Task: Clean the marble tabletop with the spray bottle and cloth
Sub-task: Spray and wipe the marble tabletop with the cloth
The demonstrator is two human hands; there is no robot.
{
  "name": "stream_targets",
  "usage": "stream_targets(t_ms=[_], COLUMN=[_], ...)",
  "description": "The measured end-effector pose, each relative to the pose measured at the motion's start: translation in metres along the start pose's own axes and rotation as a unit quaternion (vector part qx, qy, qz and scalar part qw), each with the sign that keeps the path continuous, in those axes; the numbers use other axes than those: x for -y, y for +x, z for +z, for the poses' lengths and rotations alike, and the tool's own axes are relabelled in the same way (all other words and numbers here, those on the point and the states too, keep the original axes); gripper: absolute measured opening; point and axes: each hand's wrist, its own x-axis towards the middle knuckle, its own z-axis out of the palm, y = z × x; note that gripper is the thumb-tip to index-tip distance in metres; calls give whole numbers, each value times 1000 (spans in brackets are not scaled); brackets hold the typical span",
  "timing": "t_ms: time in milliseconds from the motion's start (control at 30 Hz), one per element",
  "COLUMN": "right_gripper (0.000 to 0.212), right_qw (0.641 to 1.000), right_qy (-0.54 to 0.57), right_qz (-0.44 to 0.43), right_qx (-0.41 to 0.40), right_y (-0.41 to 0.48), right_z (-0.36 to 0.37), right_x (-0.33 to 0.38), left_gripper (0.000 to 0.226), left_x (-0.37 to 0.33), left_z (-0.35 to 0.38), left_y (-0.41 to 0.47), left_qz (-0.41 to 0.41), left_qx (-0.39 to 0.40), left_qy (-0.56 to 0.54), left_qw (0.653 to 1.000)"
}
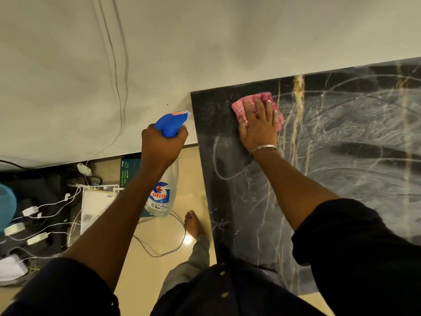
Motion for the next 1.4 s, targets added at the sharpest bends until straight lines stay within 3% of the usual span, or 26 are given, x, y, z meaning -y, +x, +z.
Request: stream_targets(t_ms=[100, 267, 433, 600, 733, 800, 900, 1067, 1233, 1400], right_gripper=[60, 61, 61, 64, 63, 62, 60, 58, 62, 61], right_qw=[999, 989, 969, 999, 998, 999, 997, 980, 1000, 996], right_qy=[7, -13, -26, -8, 6, 9, -10, -28, -6, 7], right_qz=[37, -144, -239, -44, 59, 33, -77, -194, -21, 92], right_qx=[-8, 40, 55, 11, -13, -11, 24, 41, -2, -10], right_y=[-14, -55, -67, -57, -73, -86, -106, -104, -95, -112], right_z=[5, 18, 15, 4, 10, 17, 26, 21, 0, 7], right_x=[34, 89, 47, -11, 29, 63, 101, 60, -30, 8], left_gripper=[25, 28, 27, 27, 23, 15, 14, 15, 21, 22], left_x=[-11, -25, -28, -21, -14, -12, -7, -2, 2, 4], left_z=[-3, -9, -8, -7, -15, -18, -22, -27, -29, -27], left_y=[-15, -40, -71, -83, -82, -85, -89, -89, -88, -99], left_qz=[2, -3, -12, -28, -29, -18, -11, -15, -14, -15], left_qx=[-17, -50, -70, -30, -26, -13, -7, -5, -7, -9], left_qy=[32, 48, 38, 20, 15, 20, 33, 26, 14, 23], left_qw=[999, 998, 997, 999, 999, 1000, 999, 1000, 1000, 1000])
